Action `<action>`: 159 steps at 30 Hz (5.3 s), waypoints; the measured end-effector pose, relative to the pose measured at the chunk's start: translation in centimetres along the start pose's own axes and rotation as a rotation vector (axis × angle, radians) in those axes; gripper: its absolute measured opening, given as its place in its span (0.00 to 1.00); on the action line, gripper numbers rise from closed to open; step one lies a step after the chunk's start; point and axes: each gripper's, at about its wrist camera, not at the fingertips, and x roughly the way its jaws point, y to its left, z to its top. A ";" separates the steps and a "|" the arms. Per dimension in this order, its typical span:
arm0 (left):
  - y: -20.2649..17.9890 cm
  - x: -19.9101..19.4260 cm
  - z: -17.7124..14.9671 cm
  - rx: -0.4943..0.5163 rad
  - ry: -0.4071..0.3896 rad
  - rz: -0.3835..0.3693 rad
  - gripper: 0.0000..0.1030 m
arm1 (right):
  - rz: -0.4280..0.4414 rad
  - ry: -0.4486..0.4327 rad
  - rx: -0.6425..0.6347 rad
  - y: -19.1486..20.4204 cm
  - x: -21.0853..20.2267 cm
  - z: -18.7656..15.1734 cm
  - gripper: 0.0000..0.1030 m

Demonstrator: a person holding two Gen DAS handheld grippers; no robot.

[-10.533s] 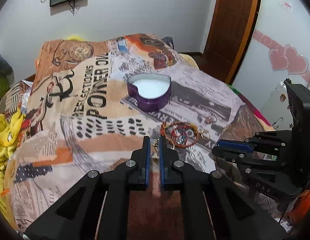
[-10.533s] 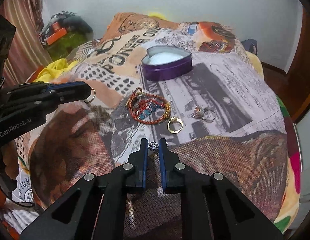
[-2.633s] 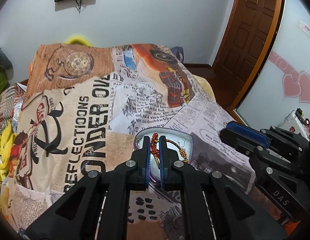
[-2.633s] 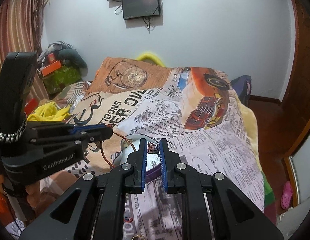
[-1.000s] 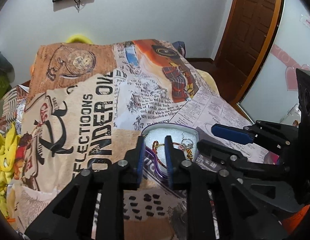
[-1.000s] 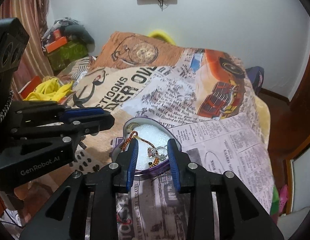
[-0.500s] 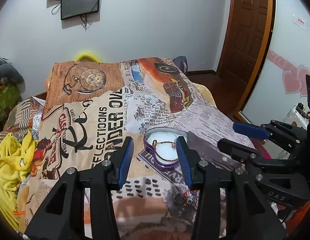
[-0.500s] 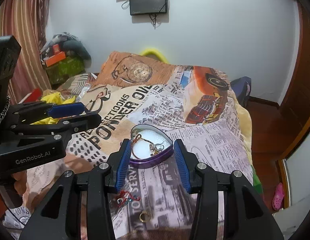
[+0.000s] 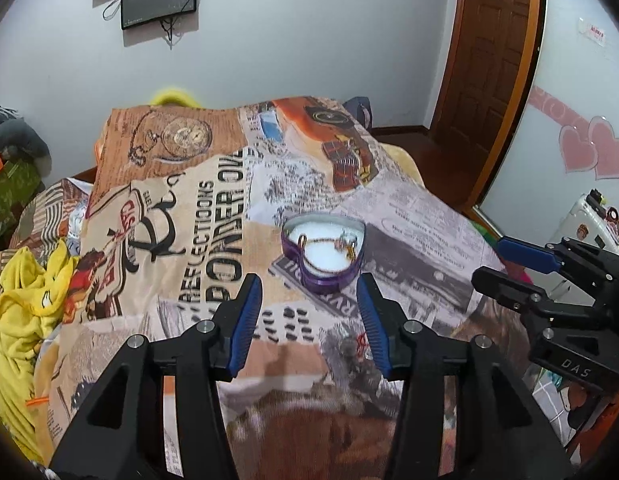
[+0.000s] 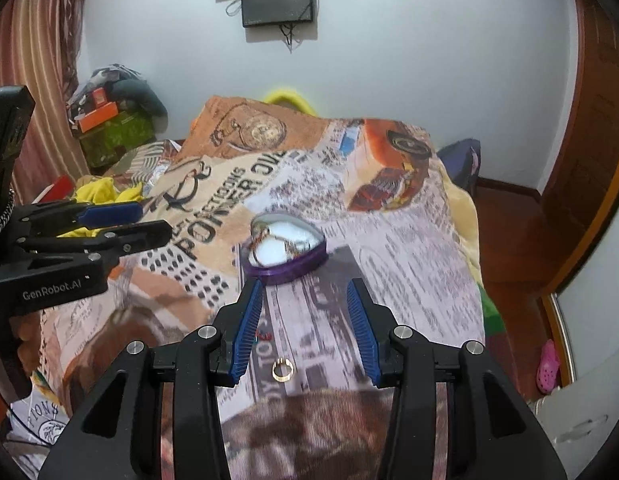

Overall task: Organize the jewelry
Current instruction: 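Grasp a silver ring with the left gripper while the right gripper grasps a gold ring, then carry both held rings over the heart tin and lower them inside, then open both grippers to drop the rings onto the foam and withdraw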

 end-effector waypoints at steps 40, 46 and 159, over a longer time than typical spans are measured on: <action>-2.0 9.0 -5.4 0.080 0.252 -0.122 0.36 | 0.084 0.190 -0.015 1.2 5.9 -6.7 0.39; -2.1 9.6 -5.1 0.074 0.253 -0.145 0.20 | 0.094 0.179 -0.024 1.3 6.1 -6.6 0.26; 0.9 8.8 3.5 0.008 0.083 -0.097 0.29 | 0.107 0.083 -0.016 -1.4 9.4 4.8 0.26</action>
